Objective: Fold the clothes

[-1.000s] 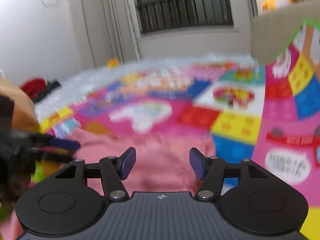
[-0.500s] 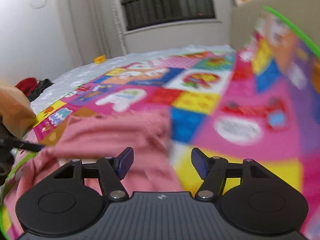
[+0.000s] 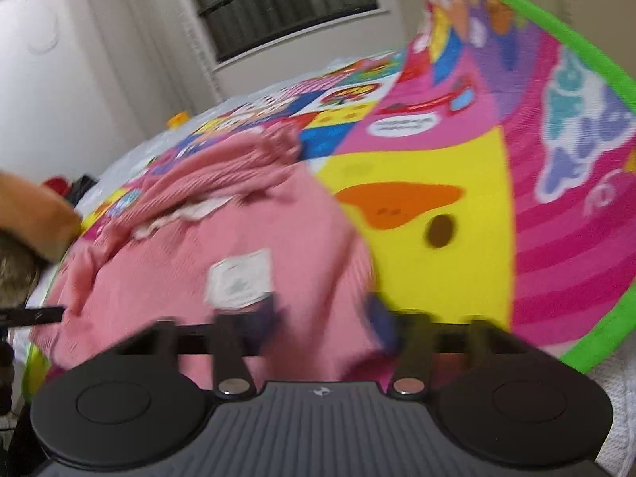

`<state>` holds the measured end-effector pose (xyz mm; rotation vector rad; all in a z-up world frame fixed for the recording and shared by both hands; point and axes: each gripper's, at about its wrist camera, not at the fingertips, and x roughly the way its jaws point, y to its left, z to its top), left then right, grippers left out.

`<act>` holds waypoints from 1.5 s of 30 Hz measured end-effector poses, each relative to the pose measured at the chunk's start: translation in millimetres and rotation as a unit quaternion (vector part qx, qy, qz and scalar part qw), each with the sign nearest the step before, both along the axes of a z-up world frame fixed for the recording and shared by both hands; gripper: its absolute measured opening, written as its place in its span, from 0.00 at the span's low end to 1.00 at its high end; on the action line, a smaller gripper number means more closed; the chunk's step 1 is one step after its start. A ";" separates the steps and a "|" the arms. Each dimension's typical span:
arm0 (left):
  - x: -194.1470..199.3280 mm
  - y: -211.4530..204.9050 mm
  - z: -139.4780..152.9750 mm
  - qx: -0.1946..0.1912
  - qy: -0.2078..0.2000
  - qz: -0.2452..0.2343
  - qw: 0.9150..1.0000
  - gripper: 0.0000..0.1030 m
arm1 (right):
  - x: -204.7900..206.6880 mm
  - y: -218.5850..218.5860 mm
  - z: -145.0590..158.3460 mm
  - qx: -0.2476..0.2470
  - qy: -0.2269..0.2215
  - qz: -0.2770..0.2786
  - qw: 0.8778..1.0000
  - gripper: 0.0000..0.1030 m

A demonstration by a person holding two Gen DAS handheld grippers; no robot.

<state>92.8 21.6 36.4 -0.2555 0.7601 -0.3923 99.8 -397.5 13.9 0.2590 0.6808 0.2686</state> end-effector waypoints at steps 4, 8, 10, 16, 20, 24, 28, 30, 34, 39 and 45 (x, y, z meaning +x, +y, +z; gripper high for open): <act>-24.5 -11.9 48.2 0.017 -0.078 -0.021 0.997 0.13 | -21.2 5.1 45.2 -0.002 -0.077 0.016 0.997 0.05; -61.9 -34.6 89.0 0.060 -0.172 -0.070 0.981 0.13 | -44.2 6.8 67.7 -0.007 -0.110 0.038 0.993 0.05; -68.6 -52.6 77.7 0.074 -0.161 -0.098 0.979 0.13 | -45.4 10.1 51.4 -0.020 -0.084 0.032 0.996 0.05; -77.0 -90.8 10.9 0.073 -0.060 -0.168 0.981 0.22 | -60.1 23.3 5.0 -0.090 -0.028 0.019 0.995 0.05; -85.4 -72.6 20.5 0.057 -0.079 -0.149 0.984 0.60 | -80.0 46.4 17.9 -0.140 -0.077 0.072 0.985 0.31; -82.3 -35.5 36.5 0.067 -0.097 -0.083 0.990 0.70 | -81.3 90.7 26.2 -0.161 -0.120 0.147 0.969 0.48; -79.9 -9.4 43.0 0.099 -0.095 -0.039 0.990 0.74 | -77.8 155.7 16.1 -0.186 -0.137 0.240 0.943 0.51; -83.3 -6.0 42.9 0.113 -0.094 -0.044 0.988 0.75 | -70.9 185.2 4.3 -0.223 -0.132 0.287 0.922 0.56; -92.6 -25.9 42.7 0.169 -0.119 -0.103 0.973 0.86 | -55.5 214.1 12.1 -0.290 -0.154 0.315 0.891 0.03; -81.6 -70.2 40.0 0.280 -0.188 -0.162 0.927 0.91 | -27.2 190.5 90.7 -0.222 -0.193 0.253 0.922 0.03; -20.4 -84.0 56.9 0.276 -0.183 -0.151 0.931 0.53 | -42.2 177.9 121.2 -0.232 -0.226 0.237 0.916 0.04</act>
